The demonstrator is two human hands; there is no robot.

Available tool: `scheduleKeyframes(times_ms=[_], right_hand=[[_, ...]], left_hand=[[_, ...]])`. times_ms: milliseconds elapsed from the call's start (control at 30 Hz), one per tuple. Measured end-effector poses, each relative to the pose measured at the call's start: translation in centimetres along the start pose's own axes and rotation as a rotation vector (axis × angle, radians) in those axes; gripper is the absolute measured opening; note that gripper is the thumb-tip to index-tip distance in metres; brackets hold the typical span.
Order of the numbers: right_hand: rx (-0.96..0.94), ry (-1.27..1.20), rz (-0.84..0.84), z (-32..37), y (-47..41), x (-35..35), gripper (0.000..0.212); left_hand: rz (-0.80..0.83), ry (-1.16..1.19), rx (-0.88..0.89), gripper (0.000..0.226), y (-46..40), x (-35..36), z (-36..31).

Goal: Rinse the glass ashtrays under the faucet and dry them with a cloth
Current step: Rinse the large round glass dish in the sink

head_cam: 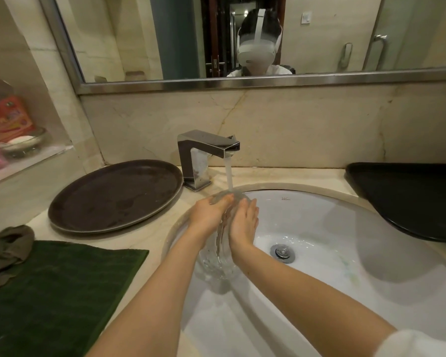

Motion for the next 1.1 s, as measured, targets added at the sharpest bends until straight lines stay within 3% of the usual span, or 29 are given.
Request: scheduleKeyframes(times_ms=[133, 200, 267, 367, 433, 500, 567, 667, 833, 967, 1100], right_hand=[[0.275, -0.063, 0.029, -5.3, 2.3, -0.2, 0.064], [0.319, -0.071, 0.062, -5.3, 2.6, 0.4, 0.071], [0.059, -0.004, 0.058, -1.2, 0.9, 0.2, 0.07], [-0.507, 0.289, 0.194, 8.2, -0.9, 0.2, 0.046], [-0.601, 0.502, 0.401, 10.2, -0.8, 1.2, 0.039], [-0.597, 0.596, 0.547, 9.9, -1.1, 1.4, 0.042], [-0.575, 0.67, 0.572, 9.4, -1.5, 0.9, 0.046], [-0.518, 0.708, 0.427, 8.9, -3.0, -1.1, 0.056], [-0.383, 0.769, 0.255, 7.1, -4.3, -4.9, 0.07], [-0.43, 0.753, 0.458, 6.4, -4.0, -4.8, 0.055], [-0.322, 0.469, 0.62, 5.7, -3.0, -4.8, 0.043]], left_hand=[[-0.028, -0.018, -0.006, 0.042, -0.1, -0.1, 0.1], [-0.073, -0.018, -0.033, 0.046, -0.2, -0.4, 0.2], [-0.102, -0.016, -0.063, 0.05, -0.4, -0.7, 0.3], [-0.097, -0.032, -0.081, 0.046, -0.6, -0.7, 0.5], [-0.074, -0.039, -0.069, 0.048, -0.9, -0.6, 0.5], [-0.066, -0.063, -0.068, 0.048, -0.8, -0.5, 0.3], [-0.098, -0.099, -0.047, 0.046, -0.7, -0.7, 0.0], [-0.114, -0.133, 0.015, 0.036, -0.2, -0.3, -0.5], [-0.007, -0.222, 0.059, 0.052, -0.4, 1.8, 0.1], [0.011, -0.183, 0.001, 0.06, -0.7, 2.0, 0.8], [0.042, -0.088, -0.066, 0.065, -0.8, 1.9, 1.3]])
Point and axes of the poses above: each hand's wrist, its own y-axis away from the middle knuckle, its own x-axis out of the palm, z = x × y, the point moved 10 cm from there along -y, towards the middle knuckle, and after that the axes turned 10 degrees about -x, right-handed, at the moved point
